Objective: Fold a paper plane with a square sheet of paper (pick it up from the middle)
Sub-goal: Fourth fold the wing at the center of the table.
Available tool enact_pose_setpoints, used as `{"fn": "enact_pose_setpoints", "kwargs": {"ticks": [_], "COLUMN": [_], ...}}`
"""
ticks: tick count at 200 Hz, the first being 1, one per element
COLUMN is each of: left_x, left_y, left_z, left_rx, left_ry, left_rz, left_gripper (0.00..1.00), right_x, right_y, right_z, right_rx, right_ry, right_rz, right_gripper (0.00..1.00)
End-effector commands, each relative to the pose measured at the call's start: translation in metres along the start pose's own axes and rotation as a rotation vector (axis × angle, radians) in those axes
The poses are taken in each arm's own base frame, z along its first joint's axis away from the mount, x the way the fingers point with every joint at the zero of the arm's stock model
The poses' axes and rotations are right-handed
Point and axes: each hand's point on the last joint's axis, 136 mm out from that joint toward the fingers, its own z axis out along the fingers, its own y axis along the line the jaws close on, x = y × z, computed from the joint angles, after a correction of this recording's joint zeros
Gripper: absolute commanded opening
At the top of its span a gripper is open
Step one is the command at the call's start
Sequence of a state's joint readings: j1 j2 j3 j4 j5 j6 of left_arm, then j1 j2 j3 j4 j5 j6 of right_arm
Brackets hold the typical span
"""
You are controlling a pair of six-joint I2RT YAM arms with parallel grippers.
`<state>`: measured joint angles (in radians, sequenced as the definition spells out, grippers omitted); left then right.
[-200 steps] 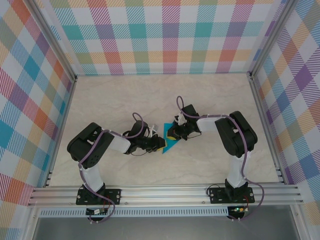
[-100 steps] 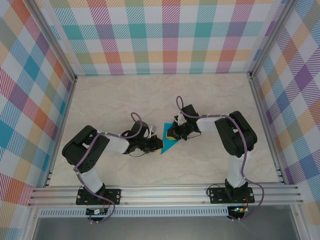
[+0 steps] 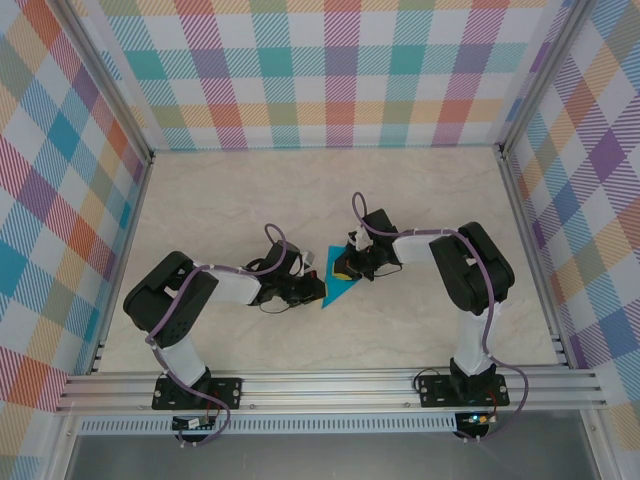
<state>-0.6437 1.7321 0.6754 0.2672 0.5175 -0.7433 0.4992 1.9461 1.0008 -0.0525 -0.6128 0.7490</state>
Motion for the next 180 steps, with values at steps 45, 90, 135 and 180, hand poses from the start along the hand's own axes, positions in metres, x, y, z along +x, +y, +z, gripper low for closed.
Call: {"fn": "enact_pose_setpoints", "kwargs": {"ticks": [45,90,135,180], "left_x": [0.017,0.016,0.024,0.032], "left_y": [0.033,0.020,0.022,0.033], "left_z": [-0.005,-0.009,-0.005,-0.010], "left_rx": [-0.153,-0.133,-0.162,-0.366], "left_ry": [0.034,0.037,0.077,0.113], "left_rz": [-0.071,-0.040,-0.018,0.051], "left_gripper": [0.08,0.15,0.15,0.08], "right_x": [0.005,0.007,0.008,0.010], "right_y": [-0.046,-0.048,-0.049,-0.052], "right_z": [0.005,0.006,0.006,0.006], "right_rx": [0.161,0.156,0.158,0.167], "right_ry": [-0.013,-0.006,-0.001,-0.002], "right_rz": [0.084,0.084,0.088,0.094], "right_gripper": [0.06,0.06,0.06,0.06]}}
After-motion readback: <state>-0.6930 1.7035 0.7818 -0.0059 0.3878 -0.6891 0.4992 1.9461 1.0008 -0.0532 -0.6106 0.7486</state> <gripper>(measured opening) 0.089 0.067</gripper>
